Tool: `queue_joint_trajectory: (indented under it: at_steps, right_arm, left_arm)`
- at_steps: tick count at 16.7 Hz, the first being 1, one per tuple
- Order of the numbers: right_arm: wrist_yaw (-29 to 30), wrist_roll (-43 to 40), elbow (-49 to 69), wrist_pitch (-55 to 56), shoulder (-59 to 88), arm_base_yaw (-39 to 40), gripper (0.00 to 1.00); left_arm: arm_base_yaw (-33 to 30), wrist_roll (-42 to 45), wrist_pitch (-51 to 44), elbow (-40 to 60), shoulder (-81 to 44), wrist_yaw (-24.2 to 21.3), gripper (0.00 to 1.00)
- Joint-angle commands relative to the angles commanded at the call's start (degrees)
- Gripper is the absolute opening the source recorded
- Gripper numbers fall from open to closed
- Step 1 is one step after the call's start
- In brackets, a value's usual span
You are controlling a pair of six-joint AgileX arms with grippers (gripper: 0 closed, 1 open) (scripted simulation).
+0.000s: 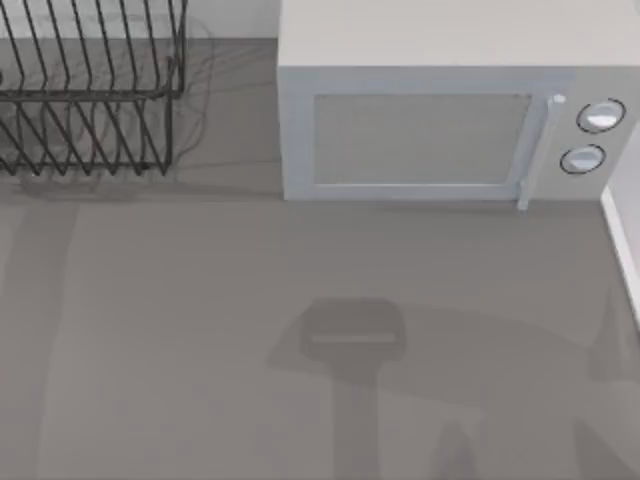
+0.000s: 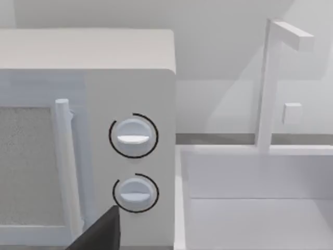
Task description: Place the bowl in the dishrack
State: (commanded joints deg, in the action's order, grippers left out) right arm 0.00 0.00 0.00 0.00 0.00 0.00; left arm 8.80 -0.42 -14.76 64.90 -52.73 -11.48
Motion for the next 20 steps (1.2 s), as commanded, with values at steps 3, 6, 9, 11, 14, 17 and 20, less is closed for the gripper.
queue_joint_trajectory:
  at_steps: [3,6,9,11,14,17,20]
  right_arm:
    - [0.0,0.0,0.0,0.0,0.0,0.0,1.0]
    - [0.0,0.0,0.0,0.0,0.0,0.0,1.0]
    - [0.0,0.0,0.0,0.0,0.0,0.0,1.0]
    - [0.0,0.0,0.0,0.0,0.0,0.0,1.0]
    - [0.0,0.0,0.0,0.0,0.0,0.0,1.0]
    - [0.0,0.0,0.0,0.0,0.0,0.0,1.0]
    - [0.0,0.0,0.0,0.0,0.0,0.0,1.0]
  left_arm:
    - [1.58,1.14,1.83,-1.1,1.71,-0.39,0.0]
    - [1.38,1.17,1.69,-0.86,1.55,-0.22,0.0]
    - [1.2,1.14,3.72,-0.87,-0.45,-0.05,0.0]
    - [0.87,1.11,8.08,-1.09,-4.69,0.37,0.0]
    - [0.04,1.17,18.54,-2.24,-14.25,1.36,0.0]
    - [-1.23,1.38,31.98,-4.5,-25.25,2.52,0.0]
    - [-2.72,1.54,45.9,-7.31,-35.56,3.68,0.0]
